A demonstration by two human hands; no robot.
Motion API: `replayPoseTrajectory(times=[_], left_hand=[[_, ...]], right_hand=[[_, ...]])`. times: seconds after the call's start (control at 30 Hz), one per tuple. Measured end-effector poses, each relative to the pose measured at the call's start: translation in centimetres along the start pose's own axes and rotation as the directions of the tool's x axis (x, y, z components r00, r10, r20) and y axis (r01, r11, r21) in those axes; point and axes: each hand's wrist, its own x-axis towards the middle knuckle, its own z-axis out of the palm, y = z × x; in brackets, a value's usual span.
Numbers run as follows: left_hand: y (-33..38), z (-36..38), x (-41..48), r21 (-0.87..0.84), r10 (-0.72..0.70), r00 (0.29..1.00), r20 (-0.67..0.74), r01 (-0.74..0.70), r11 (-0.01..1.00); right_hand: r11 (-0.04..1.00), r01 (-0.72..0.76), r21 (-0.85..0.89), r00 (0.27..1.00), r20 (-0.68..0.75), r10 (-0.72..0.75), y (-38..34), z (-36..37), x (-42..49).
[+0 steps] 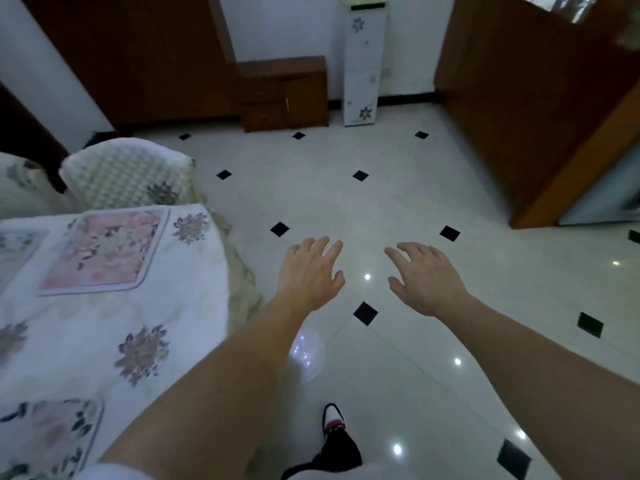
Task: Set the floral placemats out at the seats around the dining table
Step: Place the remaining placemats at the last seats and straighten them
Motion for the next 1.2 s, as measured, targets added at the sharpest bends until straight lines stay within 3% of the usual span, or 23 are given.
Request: replayPoseTrajectory(times=[0.2,0.73,1.0,1.2], left_hand=[[-9.0,0.0,7.9,-0.002,-0.113,0.994,0.007,0.113,0.994],[-22.6,0.4,32.1,-0.028,-0.248,0.966,-0.077,0.246,0.969],[-31.6,-0.1,48.1,-0.047,-0.404,0.91,-0.092,0.401,0.915],[-38.0,-0.8,53.8,-0.042,-0.477,0.871,-0.116,0.476,0.879]], right_hand=[[0.997,0.076,-0.009,0.997,-0.014,-0.076,-1.7,-2.0,13.1],[0.972,0.219,0.08,0.97,-0.121,-0.209,-1.3,-2.6,45.5],[0.93,0.338,0.147,0.935,-0.164,-0.314,0.0,-4.2,65.4],[0.881,0.455,0.13,0.884,-0.18,-0.431,-2.8,-5.4,76.9]])
